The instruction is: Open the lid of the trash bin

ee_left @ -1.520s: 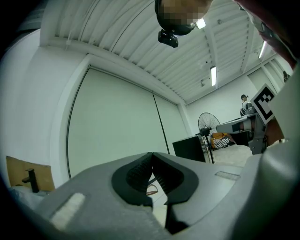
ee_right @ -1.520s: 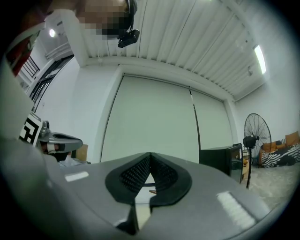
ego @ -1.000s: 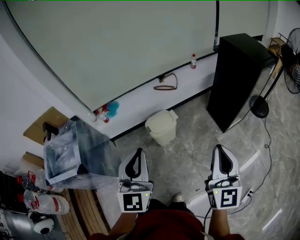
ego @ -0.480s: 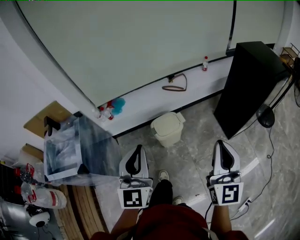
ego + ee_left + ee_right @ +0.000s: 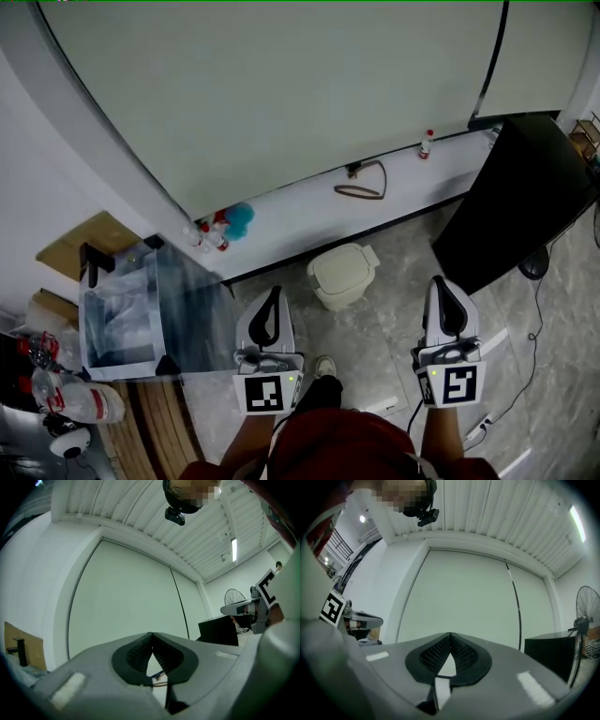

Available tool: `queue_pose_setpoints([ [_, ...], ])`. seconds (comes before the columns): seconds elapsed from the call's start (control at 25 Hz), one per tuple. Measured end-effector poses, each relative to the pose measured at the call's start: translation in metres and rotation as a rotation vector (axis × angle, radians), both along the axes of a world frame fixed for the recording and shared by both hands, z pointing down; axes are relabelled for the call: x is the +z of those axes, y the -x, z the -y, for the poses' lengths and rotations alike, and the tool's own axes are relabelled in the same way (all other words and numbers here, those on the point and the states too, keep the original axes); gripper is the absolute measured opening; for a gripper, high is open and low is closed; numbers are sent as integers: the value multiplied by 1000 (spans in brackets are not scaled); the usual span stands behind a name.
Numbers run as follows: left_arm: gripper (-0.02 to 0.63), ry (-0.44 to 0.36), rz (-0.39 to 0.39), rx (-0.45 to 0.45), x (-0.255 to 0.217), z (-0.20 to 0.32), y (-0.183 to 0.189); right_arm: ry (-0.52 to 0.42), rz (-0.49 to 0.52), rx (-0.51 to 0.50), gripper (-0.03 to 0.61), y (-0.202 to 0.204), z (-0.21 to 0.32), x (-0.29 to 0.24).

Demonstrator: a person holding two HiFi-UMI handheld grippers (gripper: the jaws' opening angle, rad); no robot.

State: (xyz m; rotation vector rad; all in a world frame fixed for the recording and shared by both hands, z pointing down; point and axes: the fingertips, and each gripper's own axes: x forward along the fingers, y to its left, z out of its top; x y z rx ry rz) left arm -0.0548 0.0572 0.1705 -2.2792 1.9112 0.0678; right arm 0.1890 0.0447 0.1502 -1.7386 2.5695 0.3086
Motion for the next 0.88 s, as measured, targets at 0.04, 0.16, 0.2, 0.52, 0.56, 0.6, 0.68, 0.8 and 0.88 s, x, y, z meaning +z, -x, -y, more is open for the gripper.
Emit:
queue_pose_setpoints([
  [0.04,1,2,0,-2,1,10,7,7,-6,-3,0,9,10,0],
  [0.16,2,29,-15,-3,9,37,24,23,-4,-7,0,29,39,3],
  [0.2,2,38,-21,-4,11,45,29,24,-5,-12,0,34,47,4],
  [0.52,2,47,-26,-17,21,90,62,39,-45,-50,0,82,95,11],
  [0.56,2,48,-23,-19,22,95,64,28,-46,-56,0,87,101,9],
  [0.6,2,50,-24,-23,23,100,67,20,-49,-59,0,90,106,9],
  [0.68,2,55,-32,-32,25,107,69,21,-55,-70,0,95,115,10],
  [0.8,2,62,-16,-45,28,116,68,43,-65,-77,0,94,131,16],
  [0.88,2,61,-11,-54,30,124,64,64,-73,-91,0,90,142,24],
])
